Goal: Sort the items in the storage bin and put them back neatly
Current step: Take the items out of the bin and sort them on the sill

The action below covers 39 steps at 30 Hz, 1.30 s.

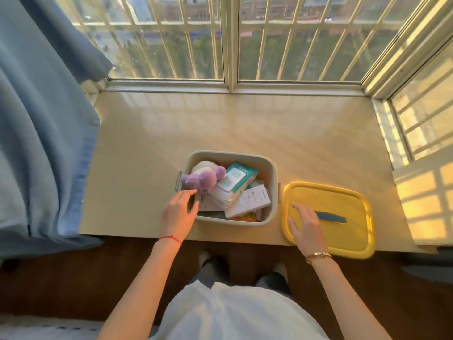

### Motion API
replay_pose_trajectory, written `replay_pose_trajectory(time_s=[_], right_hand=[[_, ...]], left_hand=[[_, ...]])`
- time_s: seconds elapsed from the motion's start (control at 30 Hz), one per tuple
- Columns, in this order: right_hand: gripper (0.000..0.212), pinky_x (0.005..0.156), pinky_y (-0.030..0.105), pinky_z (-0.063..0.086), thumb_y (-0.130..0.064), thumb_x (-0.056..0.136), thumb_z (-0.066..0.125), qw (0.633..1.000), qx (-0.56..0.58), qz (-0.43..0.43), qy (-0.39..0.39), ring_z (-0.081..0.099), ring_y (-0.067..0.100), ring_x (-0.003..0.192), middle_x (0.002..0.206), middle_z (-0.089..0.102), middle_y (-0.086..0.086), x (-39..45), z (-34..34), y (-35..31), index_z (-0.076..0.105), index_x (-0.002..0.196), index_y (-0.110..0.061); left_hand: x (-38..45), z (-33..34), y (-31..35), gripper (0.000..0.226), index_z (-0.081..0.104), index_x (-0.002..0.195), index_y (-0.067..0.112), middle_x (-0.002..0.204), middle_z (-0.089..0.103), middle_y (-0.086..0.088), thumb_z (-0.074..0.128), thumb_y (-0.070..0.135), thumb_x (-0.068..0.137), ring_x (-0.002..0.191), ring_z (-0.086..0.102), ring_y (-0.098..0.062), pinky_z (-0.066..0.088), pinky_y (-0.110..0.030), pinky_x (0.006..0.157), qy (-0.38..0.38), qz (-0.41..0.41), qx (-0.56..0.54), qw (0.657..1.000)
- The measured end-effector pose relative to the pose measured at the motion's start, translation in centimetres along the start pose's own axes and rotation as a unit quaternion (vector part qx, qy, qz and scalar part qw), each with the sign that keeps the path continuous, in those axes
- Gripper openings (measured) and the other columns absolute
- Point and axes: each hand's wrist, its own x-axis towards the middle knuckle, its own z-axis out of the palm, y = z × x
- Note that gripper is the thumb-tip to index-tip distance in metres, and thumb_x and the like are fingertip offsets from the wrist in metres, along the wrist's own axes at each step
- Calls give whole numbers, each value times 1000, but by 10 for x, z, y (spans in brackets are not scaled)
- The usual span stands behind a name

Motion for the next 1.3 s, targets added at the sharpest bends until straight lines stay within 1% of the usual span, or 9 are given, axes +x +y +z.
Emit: replay_pose_trajectory(time_s=[0.2, 0.3, 0.47, 0.57, 0.83, 0.93, 1.0, 1.23, 1.3], right_hand=[[45, 98, 29, 41, -14, 86, 63, 999, 29, 11, -8, 52, 22, 118, 125, 56, 9, 26, 43, -78, 51, 129, -10], [45, 103, 33, 40, -18, 89, 60, 998, 40, 40, -22, 48, 23, 123, 130, 52, 10, 43, 61, -103, 48, 132, -9], [53, 109, 33, 31, -27, 91, 58, 987, 80, 127, -55, 38, 22, 132, 140, 44, 9, 74, 88, -127, 41, 138, -11], [60, 110, 36, 32, -31, 89, 59, 981, 85, 161, -70, 39, 24, 131, 140, 43, 11, 94, 103, -131, 37, 140, -8], [85, 105, 36, 34, -36, 80, 70, 961, 102, 248, -63, 38, 27, 128, 138, 37, 15, 127, 131, -128, 24, 144, -6], [97, 106, 38, 33, -38, 74, 76, 948, 131, 279, -82, 36, 27, 131, 140, 37, 14, 137, 135, -128, 18, 146, -9], [105, 108, 41, 33, -39, 72, 77, 940, 154, 291, -94, 36, 28, 133, 143, 34, 13, 140, 137, -129, 10, 148, -13], [103, 108, 39, 31, -35, 74, 76, 948, 165, 247, -115, 35, 27, 134, 147, 34, 11, 143, 136, -135, 7, 149, -17], [102, 111, 38, 29, -26, 73, 79, 947, 187, 240, -107, 32, 24, 136, 148, 34, 9, 144, 133, -137, 12, 149, -16]], left_hand=[[34, -36, -45, 36, 58, 123, 20, 117, 63, -3, 63, 26, 88, 104, 60, -21, 50, -33, 81, -27, 9, 3, 1000], [56, -36, -48, 41, 55, 124, 21, 116, 61, -2, 63, 36, 87, 101, 60, -23, 49, -32, 76, -55, -3, 0, 999], [84, -16, -35, 43, 57, 113, 14, 112, 62, -9, 54, 49, 88, 99, 60, -30, 41, -29, 72, -103, -115, -28, 988], [100, -1, -30, 46, 56, 106, 13, 107, 64, -12, 49, 55, 88, 96, 61, -34, 45, -33, 73, -129, -186, -53, 973], [132, 30, -23, 57, 53, 119, 9, 120, 60, -21, 59, 53, 83, 110, 58, -37, 46, -35, 89, -155, -353, -132, 913], [137, 37, -31, 88, 43, 135, 15, 130, 54, -14, 68, 59, 63, 114, 56, -34, 52, -42, 91, -161, -381, -230, 881], [134, 40, -36, 100, 38, 140, 19, 131, 49, -4, 72, 54, 52, 114, 55, -32, 57, -49, 83, -138, -406, -313, 847], [115, 26, -34, 100, 34, 143, 19, 135, 50, -3, 72, 47, 55, 120, 53, -27, 51, -49, 94, -91, -411, -329, 845], [109, 26, -40, 87, 49, 130, 25, 124, 57, 0, 73, 49, 50, 109, 60, -26, 54, -49, 90, -87, -430, -348, 829]])
